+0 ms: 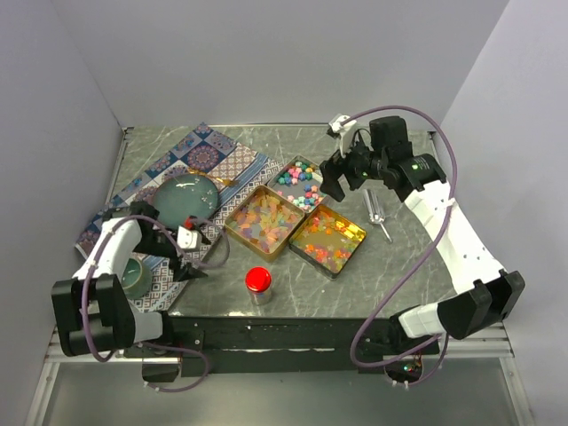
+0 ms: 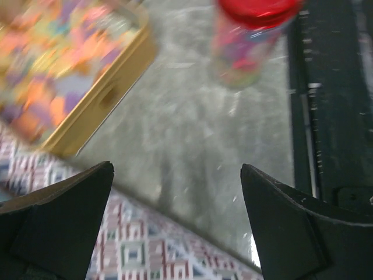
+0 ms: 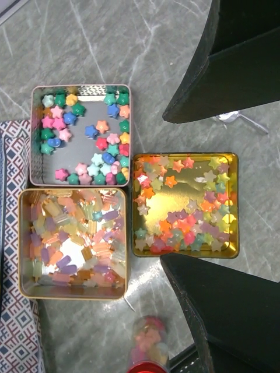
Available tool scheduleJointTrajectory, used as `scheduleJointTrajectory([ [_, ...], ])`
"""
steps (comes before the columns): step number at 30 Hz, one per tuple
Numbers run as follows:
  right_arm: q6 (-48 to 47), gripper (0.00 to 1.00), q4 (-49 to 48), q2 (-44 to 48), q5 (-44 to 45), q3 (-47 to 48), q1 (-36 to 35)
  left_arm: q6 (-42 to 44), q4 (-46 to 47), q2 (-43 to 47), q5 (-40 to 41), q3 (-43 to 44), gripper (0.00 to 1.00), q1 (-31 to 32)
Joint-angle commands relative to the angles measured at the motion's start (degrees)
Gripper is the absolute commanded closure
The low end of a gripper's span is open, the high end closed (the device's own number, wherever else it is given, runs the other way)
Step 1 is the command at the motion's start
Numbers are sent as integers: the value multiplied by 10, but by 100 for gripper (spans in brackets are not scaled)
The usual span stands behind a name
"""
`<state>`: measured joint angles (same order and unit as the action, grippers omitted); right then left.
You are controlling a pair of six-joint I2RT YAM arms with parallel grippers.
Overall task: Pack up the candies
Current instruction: Move the packing bottle to the center of the board.
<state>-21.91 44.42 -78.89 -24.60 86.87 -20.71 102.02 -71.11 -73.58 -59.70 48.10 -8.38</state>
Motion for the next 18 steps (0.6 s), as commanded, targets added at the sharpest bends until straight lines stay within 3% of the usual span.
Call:
scheduleJointTrajectory([
  [1, -1, 0, -14, -10, 5, 9, 6, 153, -69, 12, -42, -29, 3, 61],
  [3, -1, 0, -15, -13, 7, 7, 8, 111, -14, 48, -68, -55, 3, 81],
  [4, -1, 0, -17, -14, 9, 6, 8, 3, 26, 64, -73, -66, 3, 127],
  [6, 0, 0, -17, -16, 10, 6, 9, -134, 196, 118, -81, -110, 2, 157],
  [7, 0, 0, -14, -17, 10, 8, 8, -260, 252, 134, -78, -127, 1, 183],
  [8, -1, 0, -12, -18, 10, 8, 9, -314, 361, 149, -76, -145, 1, 196],
  [12, -8, 0, 0, -20, 10, 11, 10, -553, 575, 198, -30, -209, 1, 252],
  [15, -7, 0, -1, -17, 8, 6, 10, -673, 642, 175, 1, -208, 1, 306],
  [18, -7, 0, 0, -16, 5, 7, 10, -715, 642, 123, 59, -174, 1, 340],
])
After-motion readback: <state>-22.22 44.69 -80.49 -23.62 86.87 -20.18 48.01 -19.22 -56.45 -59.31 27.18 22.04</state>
